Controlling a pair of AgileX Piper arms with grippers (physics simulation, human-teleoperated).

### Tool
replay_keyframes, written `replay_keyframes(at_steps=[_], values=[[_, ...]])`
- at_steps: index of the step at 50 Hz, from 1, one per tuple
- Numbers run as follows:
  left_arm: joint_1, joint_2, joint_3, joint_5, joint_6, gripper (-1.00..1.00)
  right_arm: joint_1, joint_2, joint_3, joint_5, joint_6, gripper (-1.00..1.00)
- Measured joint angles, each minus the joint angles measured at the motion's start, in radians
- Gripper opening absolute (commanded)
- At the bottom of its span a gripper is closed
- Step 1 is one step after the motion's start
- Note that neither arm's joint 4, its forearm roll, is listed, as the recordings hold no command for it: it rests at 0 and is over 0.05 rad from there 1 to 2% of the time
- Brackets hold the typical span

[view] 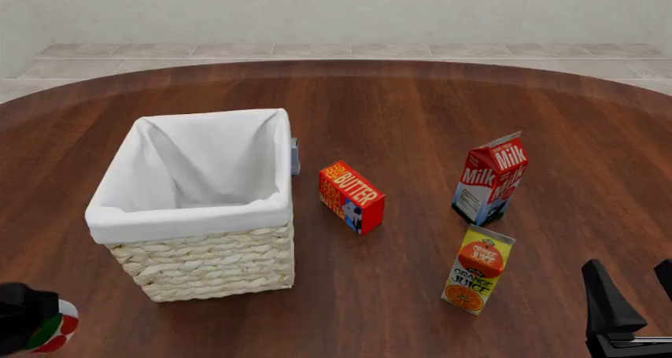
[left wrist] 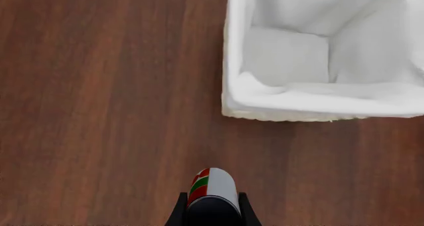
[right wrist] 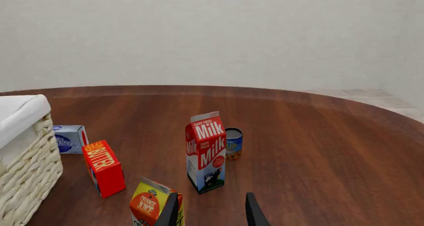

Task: Pick up the tomato sauce, and put it in the basket.

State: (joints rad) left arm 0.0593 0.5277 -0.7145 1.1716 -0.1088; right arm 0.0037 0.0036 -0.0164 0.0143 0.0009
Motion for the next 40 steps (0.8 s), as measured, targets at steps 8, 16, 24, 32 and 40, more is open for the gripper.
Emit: replay_keyframes(at_steps=[8,16,24,32,40], values=[[-0.018,-0.006,-0.055,0.030,-0.025,-1.00,0.000,0.000,0.000,0.000,0.000,1.00],[-0.039,0.000,-0.106,0.044,-0.048,-1.00,0.000,0.000,0.000,0.000,0.000,1.00],[-0.063,0.020,-0.172,0.048,-0.075,-1.00,0.000,0.000,0.000,0.000,0.000,1.00],[-0.087,0.044,-0.234,0.048,-0.102,-1.00,0.000,0.000,0.000,0.000,0.000,1.00],[-0.112,0.075,-0.300,0.048,-0.125,-1.00,0.000,0.000,0.000,0.000,0.000,1.00]])
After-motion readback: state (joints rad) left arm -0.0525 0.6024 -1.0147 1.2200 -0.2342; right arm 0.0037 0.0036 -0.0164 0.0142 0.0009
